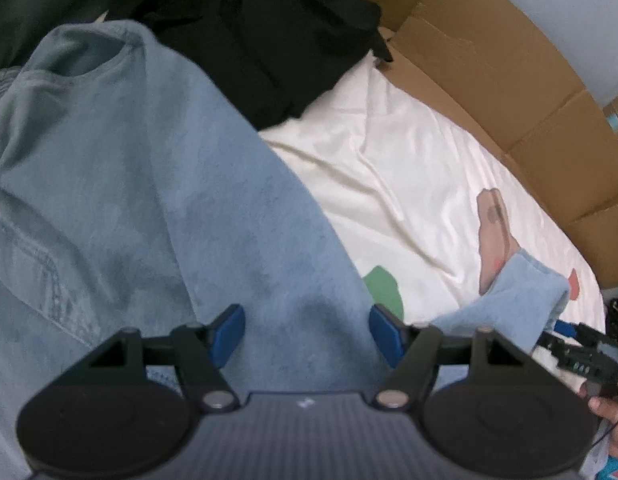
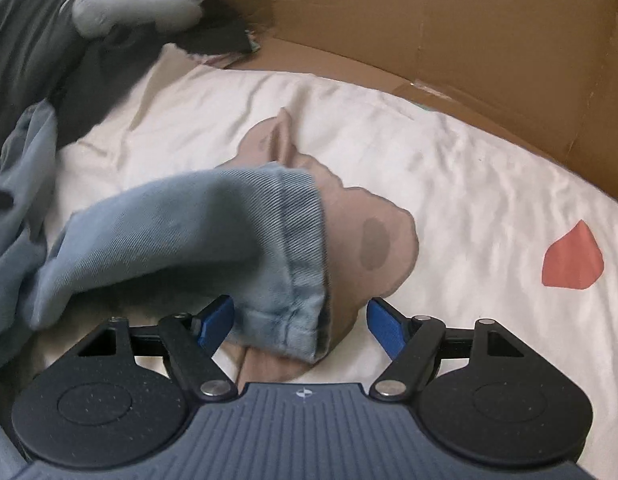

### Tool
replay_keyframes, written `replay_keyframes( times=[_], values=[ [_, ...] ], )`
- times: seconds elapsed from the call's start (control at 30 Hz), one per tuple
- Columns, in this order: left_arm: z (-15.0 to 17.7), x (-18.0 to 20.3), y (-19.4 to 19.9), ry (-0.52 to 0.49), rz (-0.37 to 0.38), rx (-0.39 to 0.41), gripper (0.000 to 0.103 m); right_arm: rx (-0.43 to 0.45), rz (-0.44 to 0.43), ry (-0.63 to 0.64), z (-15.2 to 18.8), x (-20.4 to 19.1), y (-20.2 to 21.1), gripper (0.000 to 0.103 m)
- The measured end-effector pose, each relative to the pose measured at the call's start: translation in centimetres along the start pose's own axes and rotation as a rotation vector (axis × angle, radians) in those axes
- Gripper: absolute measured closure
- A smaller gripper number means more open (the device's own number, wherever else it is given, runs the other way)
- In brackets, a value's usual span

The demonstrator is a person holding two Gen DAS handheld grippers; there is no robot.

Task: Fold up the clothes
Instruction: 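Grasp the jeans leg cuff with the right gripper and pull it straight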

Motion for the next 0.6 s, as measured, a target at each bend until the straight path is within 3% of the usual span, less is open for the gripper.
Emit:
replay_keyframes(
  times=[0.1, 0.17, 0.27, 0.4, 0.6],
  values=[
    [0.2, -0.6, 0.3, 0.023, -0.032, 0.023, 0.030, -0.076, -0.098, -0.145, -0.3, 1.3, -0.9, 0.069],
    [0.4, -1.0, 0.7, 0.039, -0.038, 0.039, 0.030, -0.092, -0.131, -0.151, -0.2, 1.3, -0.6, 0.087],
    [0.8, -1.3, 1.5, 0.047, -0.045, 0.075, 0.030, -0.116, -0.143, -0.178, 0.5, 1.8, 0.8, 0.092],
    [1.3, -1.5, 3.4, 0.054, -0.064, 0.187, 0.030, -0.105, -0.086, -0.213, 2.0, 3.6, 4.2, 0.094],
    [1.6, -2.2, 1.4, 0.078, -0.034, 0.113, 0.029, -0.077, 0.019, -0.288, 4.2, 6.4, 9.7, 0.095]
  ],
)
Point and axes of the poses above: each gripper's, at about its wrist camera, not at the fingertips, and y roughly against the way its jaws point, x to its right, z to its underside, the point moved 1 cm from there along -y, roughly the way its jaws point, and after that the axes turned 3 degrees about z, right-handed, at the moved point
